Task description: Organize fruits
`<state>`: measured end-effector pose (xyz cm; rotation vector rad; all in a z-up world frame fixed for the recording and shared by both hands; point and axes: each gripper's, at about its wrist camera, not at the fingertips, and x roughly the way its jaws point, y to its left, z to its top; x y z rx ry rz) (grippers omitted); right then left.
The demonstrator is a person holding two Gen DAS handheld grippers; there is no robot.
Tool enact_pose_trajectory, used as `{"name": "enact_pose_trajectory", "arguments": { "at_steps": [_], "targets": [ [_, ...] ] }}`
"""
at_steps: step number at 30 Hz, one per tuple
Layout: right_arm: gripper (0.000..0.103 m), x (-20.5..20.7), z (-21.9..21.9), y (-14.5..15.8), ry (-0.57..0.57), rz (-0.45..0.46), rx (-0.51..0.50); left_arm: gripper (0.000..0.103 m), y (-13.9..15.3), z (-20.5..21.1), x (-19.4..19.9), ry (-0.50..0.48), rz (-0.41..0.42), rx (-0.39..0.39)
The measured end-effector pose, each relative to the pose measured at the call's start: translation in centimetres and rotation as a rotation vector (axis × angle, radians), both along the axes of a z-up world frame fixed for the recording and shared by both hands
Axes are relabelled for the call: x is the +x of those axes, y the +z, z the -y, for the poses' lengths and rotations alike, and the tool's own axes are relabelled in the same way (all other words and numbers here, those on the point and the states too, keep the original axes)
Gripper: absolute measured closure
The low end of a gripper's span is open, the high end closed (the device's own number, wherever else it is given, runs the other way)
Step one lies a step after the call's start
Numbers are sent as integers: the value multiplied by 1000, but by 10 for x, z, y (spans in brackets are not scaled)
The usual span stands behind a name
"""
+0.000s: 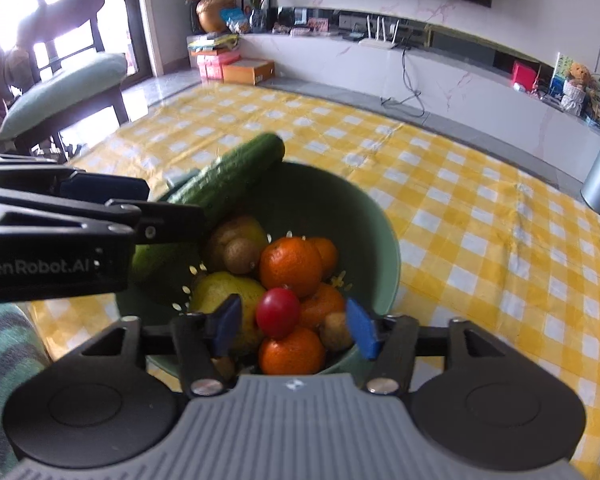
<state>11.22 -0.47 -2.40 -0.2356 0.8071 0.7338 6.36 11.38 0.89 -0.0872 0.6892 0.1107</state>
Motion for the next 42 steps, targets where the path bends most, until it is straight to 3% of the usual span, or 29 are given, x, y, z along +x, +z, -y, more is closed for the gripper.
{"name": "enact_pose_trajectory", "arguments": {
  "at_steps": [3,7,11,19,21,28,37,42],
  "targets": [
    [29,-13,11,19,-27,42,33,33,16,11,-10,-21,37,42],
    [24,-32,30,43,-86,90,64,26,37,28,-27,-50,94,122],
    [13,-56,56,66,-155,134,128,11,56,47,-48,-68,158,248],
    [4,-110,97,91,-273,247,177,7,68,73,-79,-76,191,373],
    [4,-120,105,92,-307,253,191,7,62,74,-81,-84,170,355],
    [4,-148,118,83,-394,295,178,7,32,63,-80,-61,51,183],
    [4,-149,116,59,-417,242,137,7,12,60,-84,-31,22,139],
    [4,-145,114,51,-422,221,118,7,2,66,-81,-43,-4,156]
  ]
}}
